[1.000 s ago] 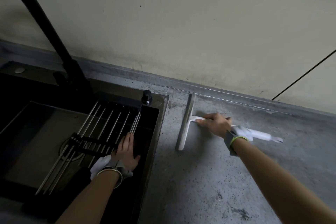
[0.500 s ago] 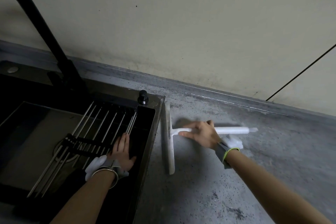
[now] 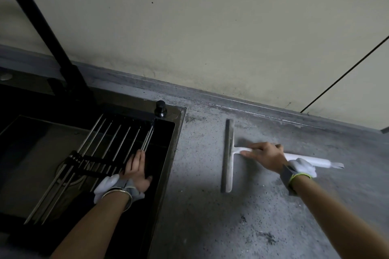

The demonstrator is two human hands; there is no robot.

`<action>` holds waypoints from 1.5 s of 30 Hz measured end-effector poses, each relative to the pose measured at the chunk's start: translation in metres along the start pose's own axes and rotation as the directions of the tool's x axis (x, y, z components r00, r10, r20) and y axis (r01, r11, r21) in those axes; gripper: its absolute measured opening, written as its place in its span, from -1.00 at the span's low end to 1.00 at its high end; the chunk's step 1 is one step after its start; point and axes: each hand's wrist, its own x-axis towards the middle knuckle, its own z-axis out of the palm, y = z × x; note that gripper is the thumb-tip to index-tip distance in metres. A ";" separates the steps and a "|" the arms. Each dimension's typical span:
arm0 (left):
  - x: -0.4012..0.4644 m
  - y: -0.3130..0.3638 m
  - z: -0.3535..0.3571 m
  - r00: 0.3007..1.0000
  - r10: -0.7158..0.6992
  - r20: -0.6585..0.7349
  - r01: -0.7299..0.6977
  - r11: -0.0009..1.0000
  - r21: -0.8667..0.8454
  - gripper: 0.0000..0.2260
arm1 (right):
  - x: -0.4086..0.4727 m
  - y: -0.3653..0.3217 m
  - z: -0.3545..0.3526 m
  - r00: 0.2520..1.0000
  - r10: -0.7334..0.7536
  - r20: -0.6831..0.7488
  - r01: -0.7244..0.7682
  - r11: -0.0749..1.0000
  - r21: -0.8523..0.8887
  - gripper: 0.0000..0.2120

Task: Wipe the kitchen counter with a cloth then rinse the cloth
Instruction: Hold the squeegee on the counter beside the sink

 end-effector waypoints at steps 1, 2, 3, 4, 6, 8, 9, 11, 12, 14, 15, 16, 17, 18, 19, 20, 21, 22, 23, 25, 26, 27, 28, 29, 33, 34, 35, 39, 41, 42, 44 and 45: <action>0.000 0.000 0.000 1.000 0.001 -0.008 -0.001 1.000 0.003 -0.23 | -0.002 -0.005 0.005 1.000 -0.024 -0.001 0.024 1.000 -0.003 -0.58; 0.000 0.000 0.000 1.000 -0.002 -0.004 0.002 1.000 -0.001 -0.23 | -0.003 -0.011 0.009 0.999 -0.052 0.008 0.052 0.998 -0.021 -0.62; 0.001 0.000 -0.002 1.000 -0.005 0.009 0.005 1.000 -0.009 -0.24 | -0.004 -0.016 0.015 0.997 -0.077 0.020 0.078 0.996 -0.045 -0.62; 0.000 0.000 -0.002 1.000 -0.007 0.023 0.007 1.000 -0.018 -0.24 | -0.006 -0.020 0.020 0.995 -0.096 0.030 0.098 0.993 -0.065 -0.61; -0.002 0.001 -0.003 1.000 -0.009 0.022 0.010 1.000 -0.026 -0.24 | -0.010 -0.029 0.030 0.992 -0.118 0.036 0.120 0.991 -0.063 -0.59; -0.004 0.002 -0.003 1.000 -0.008 -0.004 0.008 1.000 -0.030 -0.25 | -0.014 -0.037 0.039 0.990 -0.133 0.043 0.134 0.991 -0.025 -0.59; -0.005 0.003 -0.003 1.000 -0.006 -0.017 0.005 0.999 -0.034 -0.25 | -0.016 -0.041 0.043 0.989 -0.141 0.051 0.141 0.990 -0.006 -0.59; -0.006 0.003 -0.003 0.999 0.004 -0.038 -0.006 0.999 -0.038 -0.28 | -0.018 -0.048 0.049 0.987 -0.147 0.067 0.147 0.989 0.007 -0.57; -0.006 0.002 -0.004 0.999 0.014 -0.043 -0.016 0.999 -0.043 -0.29 | -0.020 -0.052 0.051 0.986 -0.154 0.069 0.154 0.988 -0.005 -0.56; -0.010 0.001 -0.007 0.998 0.044 -0.039 -0.047 0.997 -0.065 -0.30 | -0.025 -0.058 0.055 0.982 -0.175 0.073 0.177 0.984 -0.019 -0.58; -0.012 0.000 -0.008 0.997 0.058 -0.041 -0.062 0.995 -0.080 -0.30 | -0.027 -0.062 0.058 0.979 -0.190 0.067 0.191 0.982 -0.011 -0.60; -0.015 -0.002 -0.008 0.997 0.069 -0.046 -0.073 0.993 -0.098 -0.31 | -0.031 -0.066 0.061 0.976 -0.209 0.062 0.210 0.978 -0.004 -0.61; -0.018 -0.002 -0.008 0.995 0.078 -0.062 -0.086 0.988 -0.125 -0.32 | -0.035 -0.070 0.064 0.971 -0.231 0.060 0.231 0.973 -0.003 -0.61; -0.023 -0.003 -0.008 0.993 0.087 -0.086 -0.099 0.982 -0.160 -0.34 | -0.039 -0.075 0.068 0.965 -0.256 0.064 0.257 0.966 -0.007 -0.61; -0.029 -0.004 -0.007 0.989 0.092 -0.117 -0.114 0.974 -0.195 -0.36 | -0.043 -0.079 0.073 0.957 -0.282 0.073 0.284 0.959 -0.015 -0.60; -0.036 -0.004 -0.004 0.984 0.094 -0.153 -0.128 0.965 -0.230 -0.38 | -0.048 -0.084 0.078 0.948 -0.308 0.082 0.311 0.950 -0.028 -0.60; -0.042 -0.005 -0.001 0.978 0.092 -0.190 -0.140 0.956 -0.260 -0.40 | -0.053 -0.087 0.082 0.939 -0.333 0.087 0.337 0.941 -0.038 -0.59; -0.048 -0.006 0.002 0.972 0.086 -0.219 -0.148 0.947 -0.286 -0.42 | -0.058 -0.090 0.084 0.930 -0.357 0.092 0.361 0.931 -0.042 -0.59; -0.053 -0.008 0.005 0.968 0.077 -0.239 -0.152 0.938 -0.312 -0.43 | -0.063 -0.091 0.085 0.923 -0.375 0.093 0.379 0.924 -0.040 -0.58; -0.062 -0.011 0.009 0.963 0.060 -0.264 -0.156 0.919 -0.361 -0.45 | -0.071 -0.088 0.084 0.926 -0.374 0.061 0.375 0.927 -0.019 -0.58; -0.066 -0.015 0.011 0.960 0.050 -0.277 -0.158 0.910 -0.382 -0.46 | -0.075 -0.083 0.081 0.937 -0.349 0.032 0.349 0.937 0.009 -0.59; -0.070 -0.018 0.013 0.955 0.039 -0.295 -0.162 0.901 -0.404 -0.48 | -0.079 -0.076 0.077 0.950 -0.311 0.000 0.311 0.949 0.048 -0.59; -0.074 -0.021 0.015 0.949 0.028 -0.315 -0.168 0.889 -0.426 -0.50 | -0.083 -0.067 0.072 0.965 -0.261 -0.029 0.263 0.960 0.094 -0.60; -0.077 -0.023 0.016 0.943 0.016 -0.332 -0.175 0.874 -0.453 -0.52 | -0.087 -0.056 0.065 0.977 -0.205 -0.051 0.211 0.969 0.131 -0.59; -0.087 -0.030 0.024 0.925 -0.035 -0.378 -0.183 0.831 -0.525 -0.58 | -0.102 -0.002 0.044 0.996 -0.034 -0.084 0.043 0.994 0.104 -0.52; -0.088 -0.031 0.025 0.924 -0.036 -0.380 -0.185 0.829 -0.528 -0.59 | -0.107 0.010 0.041 0.997 -0.009 -0.078 0.015 0.997 0.076 -0.49; -0.088 -0.030 0.025 0.926 -0.031 -0.376 -0.185 0.830 -0.526 -0.60 | -0.113 0.018 0.039 0.998 0.009 -0.069 -0.006 0.999 0.047 -0.47; -0.092 -0.024 0.026 0.941 -0.002 -0.339 -0.177 0.850 -0.496 -0.58 | -0.129 0.023 0.049 0.999 0.012 -0.040 -0.013 0.999 -0.033 -0.52; -0.095 -0.021 0.025 0.951 0.005 -0.308 -0.153 0.874 -0.460 -0.55 | -0.136 0.014 0.059 1.000 0.002 -0.019 -0.002 1.000 -0.015 -0.50; -0.098 -0.022 0.025 0.957 0.012 -0.289 -0.142 0.891 -0.432 -0.54 | -0.140 0.007 0.066 1.000 -0.008 -0.010 0.008 1.000 0.006 -0.49; -0.100 -0.021 0.024 0.966 0.034 -0.257 -0.134 0.914 -0.383 -0.53 | -0.143 -0.007 0.078 0.999 -0.053 0.007 0.052 0.998 0.032 -0.48; -0.100 -0.020 0.023 0.969 0.043 -0.242 -0.132 0.921 -0.367 -0.53 | -0.144 -0.014 0.084 0.996 -0.083 0.015 0.083 0.996 0.034 -0.46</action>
